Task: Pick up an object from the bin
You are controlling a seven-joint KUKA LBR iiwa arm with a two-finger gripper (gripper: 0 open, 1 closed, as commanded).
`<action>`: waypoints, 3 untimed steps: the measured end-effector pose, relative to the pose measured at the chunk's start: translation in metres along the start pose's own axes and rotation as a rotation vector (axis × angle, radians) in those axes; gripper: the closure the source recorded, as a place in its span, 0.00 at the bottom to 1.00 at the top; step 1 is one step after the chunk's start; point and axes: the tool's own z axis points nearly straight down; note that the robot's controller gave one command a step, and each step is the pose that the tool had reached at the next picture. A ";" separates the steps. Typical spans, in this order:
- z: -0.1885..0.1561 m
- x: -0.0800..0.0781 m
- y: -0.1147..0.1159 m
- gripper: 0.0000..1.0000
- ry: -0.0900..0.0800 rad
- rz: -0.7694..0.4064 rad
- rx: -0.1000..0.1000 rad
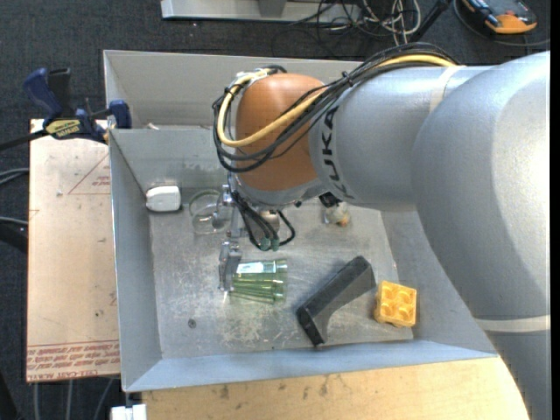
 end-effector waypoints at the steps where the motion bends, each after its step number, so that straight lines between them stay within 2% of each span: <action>1: 0.000 0.000 0.000 0.00 0.000 0.000 0.000; 2: -0.003 0.023 -0.032 0.00 0.001 0.053 -0.001; 3: 0.041 0.011 -0.096 1.00 0.011 0.057 -0.008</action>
Offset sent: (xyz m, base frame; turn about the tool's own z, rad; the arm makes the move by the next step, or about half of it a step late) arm -0.0403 -0.0625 0.0065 0.1040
